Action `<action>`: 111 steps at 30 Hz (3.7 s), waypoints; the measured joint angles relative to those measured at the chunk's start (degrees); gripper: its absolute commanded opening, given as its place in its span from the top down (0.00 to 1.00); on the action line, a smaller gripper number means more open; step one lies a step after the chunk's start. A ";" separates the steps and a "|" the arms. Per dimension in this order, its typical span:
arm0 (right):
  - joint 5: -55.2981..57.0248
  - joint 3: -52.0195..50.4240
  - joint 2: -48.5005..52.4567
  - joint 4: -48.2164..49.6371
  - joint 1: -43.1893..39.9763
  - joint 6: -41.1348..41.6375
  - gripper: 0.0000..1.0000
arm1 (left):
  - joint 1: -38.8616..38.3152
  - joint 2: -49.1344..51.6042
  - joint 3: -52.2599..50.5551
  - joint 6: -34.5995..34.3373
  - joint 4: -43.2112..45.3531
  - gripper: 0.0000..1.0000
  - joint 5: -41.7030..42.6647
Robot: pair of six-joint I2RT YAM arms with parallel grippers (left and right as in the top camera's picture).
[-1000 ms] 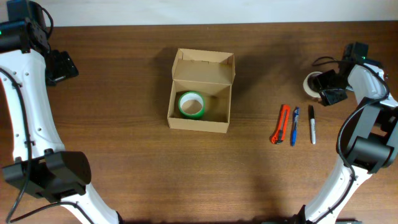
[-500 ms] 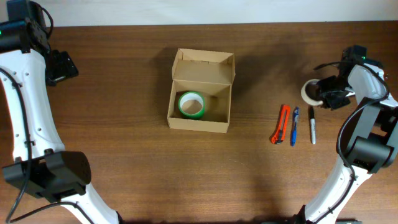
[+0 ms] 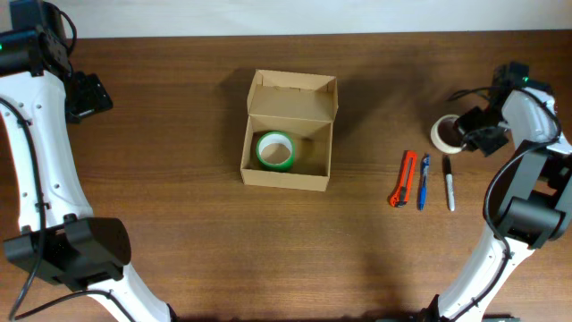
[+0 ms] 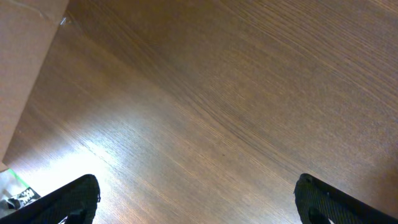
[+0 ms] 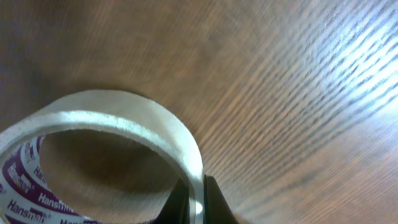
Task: Pack container
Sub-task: 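Lower the right gripper onto the white masking tape and grasp it, then carry the white tape with the right gripper into the box, then release the white tape onto the green tape and withdraw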
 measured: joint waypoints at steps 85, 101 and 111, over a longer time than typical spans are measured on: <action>-1.38 28.79 8.85 -14.51 53.48 -32.15 0.96 | 0.00 0.00 0.00 0.00 0.00 0.00 -0.02; 0.33 28.83 10.60 -12.41 53.48 -32.06 0.69 | 0.00 0.00 0.00 0.00 0.00 0.00 -0.02; 9.49 36.87 2.45 -21.51 53.22 -34.73 0.63 | 0.00 0.00 0.00 0.00 0.00 0.00 -0.02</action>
